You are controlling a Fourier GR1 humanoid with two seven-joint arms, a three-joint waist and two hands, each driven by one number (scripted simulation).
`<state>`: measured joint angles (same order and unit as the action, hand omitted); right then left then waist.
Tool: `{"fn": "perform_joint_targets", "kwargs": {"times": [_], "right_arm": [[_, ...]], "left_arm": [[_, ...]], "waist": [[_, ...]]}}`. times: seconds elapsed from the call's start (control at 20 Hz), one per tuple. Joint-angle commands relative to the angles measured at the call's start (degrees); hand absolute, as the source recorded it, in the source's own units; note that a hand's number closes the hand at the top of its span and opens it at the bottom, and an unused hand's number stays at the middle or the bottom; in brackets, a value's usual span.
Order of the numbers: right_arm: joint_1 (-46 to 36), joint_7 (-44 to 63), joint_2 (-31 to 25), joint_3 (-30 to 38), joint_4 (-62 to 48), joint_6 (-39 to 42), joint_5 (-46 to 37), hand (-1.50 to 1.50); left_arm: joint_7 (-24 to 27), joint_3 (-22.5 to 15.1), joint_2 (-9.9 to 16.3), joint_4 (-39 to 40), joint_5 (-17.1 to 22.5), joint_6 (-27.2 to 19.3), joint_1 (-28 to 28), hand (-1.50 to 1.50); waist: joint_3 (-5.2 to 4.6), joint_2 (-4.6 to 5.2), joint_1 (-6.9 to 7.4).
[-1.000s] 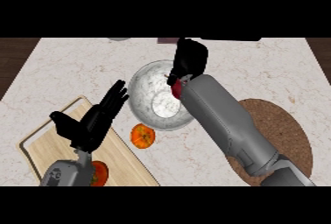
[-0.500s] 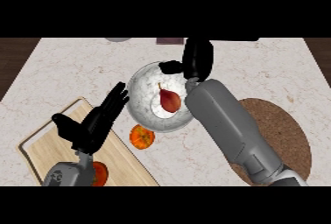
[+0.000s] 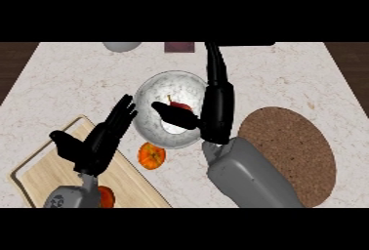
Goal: Pick the pear from the placemat and place it in the bowl
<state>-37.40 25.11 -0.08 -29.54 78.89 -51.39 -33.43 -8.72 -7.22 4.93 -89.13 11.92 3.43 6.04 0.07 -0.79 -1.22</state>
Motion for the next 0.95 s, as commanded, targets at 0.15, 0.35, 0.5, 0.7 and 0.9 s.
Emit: {"fn": "perform_joint_targets", "kwargs": {"times": [0.15,0.35,0.5,0.7,0.9], "right_arm": [[23.1,-0.8,-1.1,-16.5,24.4,-3.7,-10.9,-1.50],[37.2,-3.3,-3.9,-27.9,32.5,-6.4,-18.9,1.50],[48.2,-6.7,-8.3,-35.8,33.9,-10.4,-24.0,1.50],[51.2,-8.7,-7.6,-39.0,30.8,-12.2,-22.6,1.50],[54.1,-11.3,-8.6,-42.0,24.7,-11.6,-19.5,1.50]], "left_arm": [[-0.6,0.9,0.2,-2.2,-0.1,-1.3,-1.7,0.00],[0.3,1.5,1.8,-2.7,0.0,0.1,-4.2,0.00],[-0.5,0.9,0.4,-2.8,-0.3,-1.2,-2.9,0.00],[0.0,2.2,0.9,-1.4,0.4,-0.8,-2.6,0.00],[-0.1,1.9,0.9,-1.5,0.2,-0.8,-3.4,0.00]], "waist": [[-0.08,-0.60,-2.05],[-0.11,-0.88,-2.36],[-0.03,-0.59,-2.49],[0.03,-0.87,-3.77],[0.10,-0.78,-3.31]]}}
